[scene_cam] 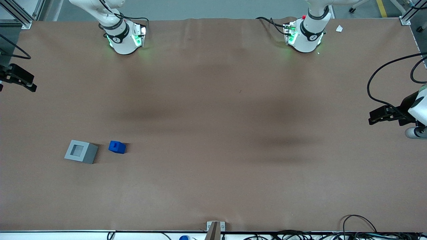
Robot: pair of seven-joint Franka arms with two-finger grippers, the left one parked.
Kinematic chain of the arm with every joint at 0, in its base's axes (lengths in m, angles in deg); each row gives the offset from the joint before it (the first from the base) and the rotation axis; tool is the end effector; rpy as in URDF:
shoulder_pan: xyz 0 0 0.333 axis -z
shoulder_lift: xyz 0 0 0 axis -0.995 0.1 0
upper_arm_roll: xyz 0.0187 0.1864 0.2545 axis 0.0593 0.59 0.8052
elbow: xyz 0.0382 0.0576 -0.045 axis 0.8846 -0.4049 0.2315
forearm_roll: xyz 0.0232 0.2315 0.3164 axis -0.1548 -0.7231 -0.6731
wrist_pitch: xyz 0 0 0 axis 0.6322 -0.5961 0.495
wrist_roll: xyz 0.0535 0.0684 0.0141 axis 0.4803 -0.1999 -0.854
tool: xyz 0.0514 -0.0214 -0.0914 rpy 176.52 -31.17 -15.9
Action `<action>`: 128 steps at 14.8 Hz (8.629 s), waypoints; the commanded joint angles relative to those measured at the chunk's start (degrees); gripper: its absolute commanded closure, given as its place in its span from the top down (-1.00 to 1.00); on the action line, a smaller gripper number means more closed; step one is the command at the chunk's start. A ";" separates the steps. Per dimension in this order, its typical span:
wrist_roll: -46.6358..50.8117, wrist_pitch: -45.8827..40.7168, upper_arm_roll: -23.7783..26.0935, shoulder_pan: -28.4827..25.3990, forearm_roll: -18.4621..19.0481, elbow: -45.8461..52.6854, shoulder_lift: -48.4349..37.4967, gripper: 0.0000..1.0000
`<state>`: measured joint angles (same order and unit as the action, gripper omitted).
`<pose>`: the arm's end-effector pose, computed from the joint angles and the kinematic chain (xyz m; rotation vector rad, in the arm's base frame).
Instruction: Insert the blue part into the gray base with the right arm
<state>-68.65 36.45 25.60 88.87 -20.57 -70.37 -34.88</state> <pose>0.5554 -0.0261 0.6662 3.0850 0.0004 0.0597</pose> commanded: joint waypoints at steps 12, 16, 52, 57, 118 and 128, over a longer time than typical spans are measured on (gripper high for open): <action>0.18 -0.93 -0.33 2.60 -0.30 -1.22 0.36 1.00; 0.26 0.03 -0.15 2.16 0.40 0.35 0.97 1.00; 16.70 31.41 -0.06 -9.18 -5.93 -11.24 32.79 1.00; 16.44 31.67 -0.15 -8.83 -4.26 -11.15 33.14 1.00; 16.52 26.75 -0.24 -5.32 -9.44 -7.55 36.92 0.23; 16.00 25.27 -0.33 -5.40 -8.65 -5.72 36.05 -0.98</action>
<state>-52.18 63.09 24.87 83.01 -29.32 -76.87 2.95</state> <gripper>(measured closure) 0.493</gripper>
